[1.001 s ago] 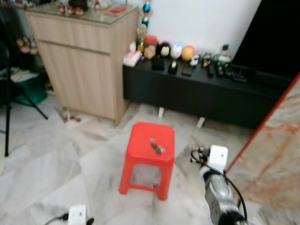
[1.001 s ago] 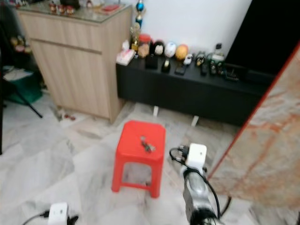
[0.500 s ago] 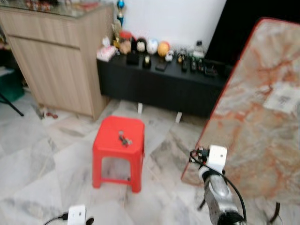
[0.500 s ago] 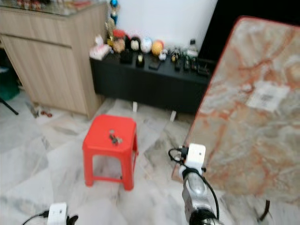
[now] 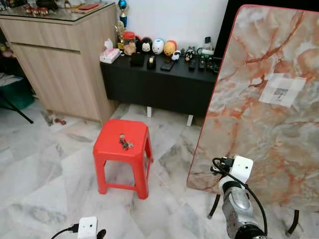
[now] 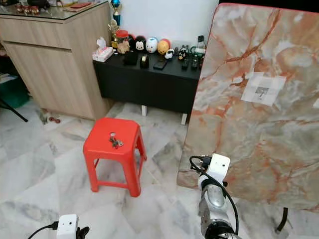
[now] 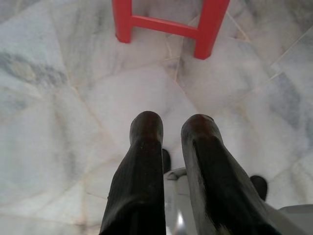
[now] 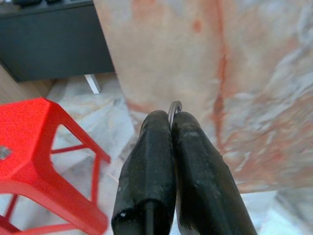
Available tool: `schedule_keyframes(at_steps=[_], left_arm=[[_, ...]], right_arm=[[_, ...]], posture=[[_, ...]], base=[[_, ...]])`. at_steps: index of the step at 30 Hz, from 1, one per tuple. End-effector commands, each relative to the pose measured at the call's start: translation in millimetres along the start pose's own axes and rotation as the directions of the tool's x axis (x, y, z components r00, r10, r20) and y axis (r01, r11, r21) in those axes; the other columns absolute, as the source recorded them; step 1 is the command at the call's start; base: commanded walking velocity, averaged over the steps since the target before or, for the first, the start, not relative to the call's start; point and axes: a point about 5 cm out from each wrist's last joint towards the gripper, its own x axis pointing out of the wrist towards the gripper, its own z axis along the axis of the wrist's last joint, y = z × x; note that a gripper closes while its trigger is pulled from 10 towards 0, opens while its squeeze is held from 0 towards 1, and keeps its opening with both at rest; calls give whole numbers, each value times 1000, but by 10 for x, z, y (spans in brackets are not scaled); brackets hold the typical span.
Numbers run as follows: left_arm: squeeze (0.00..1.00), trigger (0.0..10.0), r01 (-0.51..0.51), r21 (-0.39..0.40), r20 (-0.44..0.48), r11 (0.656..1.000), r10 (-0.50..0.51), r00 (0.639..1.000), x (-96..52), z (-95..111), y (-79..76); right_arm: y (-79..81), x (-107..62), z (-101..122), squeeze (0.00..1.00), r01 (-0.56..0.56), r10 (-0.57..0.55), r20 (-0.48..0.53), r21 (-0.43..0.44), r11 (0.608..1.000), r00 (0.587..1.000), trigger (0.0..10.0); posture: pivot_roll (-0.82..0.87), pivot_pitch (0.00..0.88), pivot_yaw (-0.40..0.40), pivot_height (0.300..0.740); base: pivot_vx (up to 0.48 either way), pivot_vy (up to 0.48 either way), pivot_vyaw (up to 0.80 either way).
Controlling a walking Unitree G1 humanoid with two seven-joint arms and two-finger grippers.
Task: Hang keys on a hook
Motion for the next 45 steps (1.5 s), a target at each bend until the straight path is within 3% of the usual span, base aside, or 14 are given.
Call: schedule_keyframes(at_steps=[1,12,15,26,31,45], left_arm=[[0,10000,10,23,-21,1000,-10,1000,-4,-22,17],[0,10000,15,27,-17,1000,-14,1000,8,-4,-19],[0,10000,14,24,-22,1000,-13,1000,3,-21,-30],[0,10000,7,21,-38,1000,-6,999,-36,-106,-27],[0,10000,6,23,-36,1000,-5,999,-35,-103,-28],[0,10000,11,16,-31,1000,-11,999,-21,-79,-49]], right_arm=[[22,47,103,0,6,-7,37,27,1000,999,10000],[-21,67,144,0,17,-18,44,20,1000,999,10000],[-10,86,177,0,18,-21,49,61,998,999,10000],[-32,157,360,0,21,-26,105,56,998,994,10000],[-47,182,434,0,33,-42,128,70,997,991,10000],[-49,185,439,0,30,-37,129,61,998,991,10000]], posture=[[170,0,-44,740],[172,0,-56,740],[172,0,-63,740],[172,2,-74,740],[174,0,-74,740],[173,0,-76,740]], base=[[0,0,0],[0,-264,0],[0,0,0],[0,0,0],[0,-388,0],[0,-26,0]])
